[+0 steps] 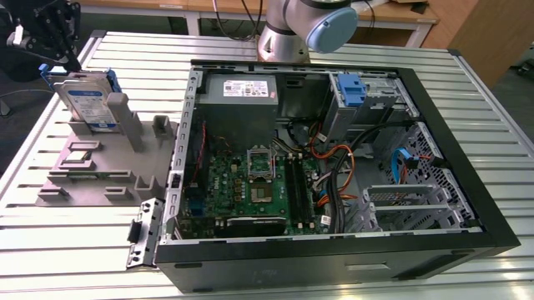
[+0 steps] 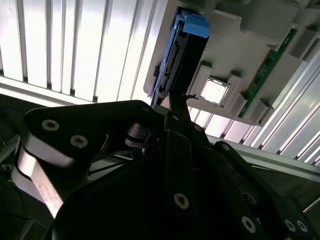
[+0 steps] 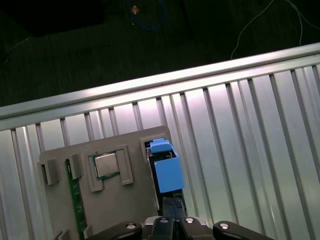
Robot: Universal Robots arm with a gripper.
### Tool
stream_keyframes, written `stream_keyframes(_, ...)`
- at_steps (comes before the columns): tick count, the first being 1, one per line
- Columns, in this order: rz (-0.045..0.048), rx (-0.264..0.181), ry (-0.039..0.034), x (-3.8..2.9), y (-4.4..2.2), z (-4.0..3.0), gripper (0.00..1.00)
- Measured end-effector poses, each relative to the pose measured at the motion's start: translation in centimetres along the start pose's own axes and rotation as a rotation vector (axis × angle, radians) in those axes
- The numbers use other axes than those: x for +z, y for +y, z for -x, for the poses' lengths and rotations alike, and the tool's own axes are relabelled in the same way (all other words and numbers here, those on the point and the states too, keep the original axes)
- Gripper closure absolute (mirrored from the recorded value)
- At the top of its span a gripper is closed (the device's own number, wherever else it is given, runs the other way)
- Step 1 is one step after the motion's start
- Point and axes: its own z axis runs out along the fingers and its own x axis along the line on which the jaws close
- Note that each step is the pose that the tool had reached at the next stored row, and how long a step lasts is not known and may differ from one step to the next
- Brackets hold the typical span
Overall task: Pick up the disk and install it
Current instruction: 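Pick up the disk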
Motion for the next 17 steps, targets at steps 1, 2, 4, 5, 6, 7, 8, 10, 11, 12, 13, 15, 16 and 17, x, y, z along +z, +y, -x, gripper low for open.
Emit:
stream_keyframes(1,0.0000,0.000,0.0000,0.00,0.00,0.00,0.89)
stream_keyframes(2,0.0000,0.000,0.0001,0.00,0.00,0.00,0.89)
stream_keyframes(4,0.0000,0.000,0.0000,0.00,0.00,0.00,0.89)
stream_keyframes(5,0.0000,0.000,0.0000,0.00,0.00,0.00,0.83)
stream_keyframes(6,0.0001,0.000,0.0001,0.00,0.00,0.00,0.83)
stream_keyframes(7,0.0001,0.000,0.0001,0.00,0.00,0.00,0.77)
stream_keyframes(8,0.0001,0.000,0.0000,0.00,0.00,0.00,0.71)
stream_keyframes(10,0.0001,0.000,0.0001,0.00,0.00,0.00,0.65)
stream_keyframes(11,0.0000,0.000,0.0000,0.00,0.00,0.00,0.59)
stream_keyframes(12,0.0000,0.000,0.0000,0.00,0.00,0.00,0.53)
stream_keyframes(13,0.0000,0.000,0.0000,0.00,0.00,0.00,0.53)
stream_keyframes(15,0.0000,0.000,0.0000,0.00,0.00,0.00,0.47)
stream_keyframes(16,0.0000,0.000,0.0000,0.00,0.00,0.00,0.41)
stream_keyframes(17,0.0000,0.000,0.0001,0.00,0.00,0.00,0.41)
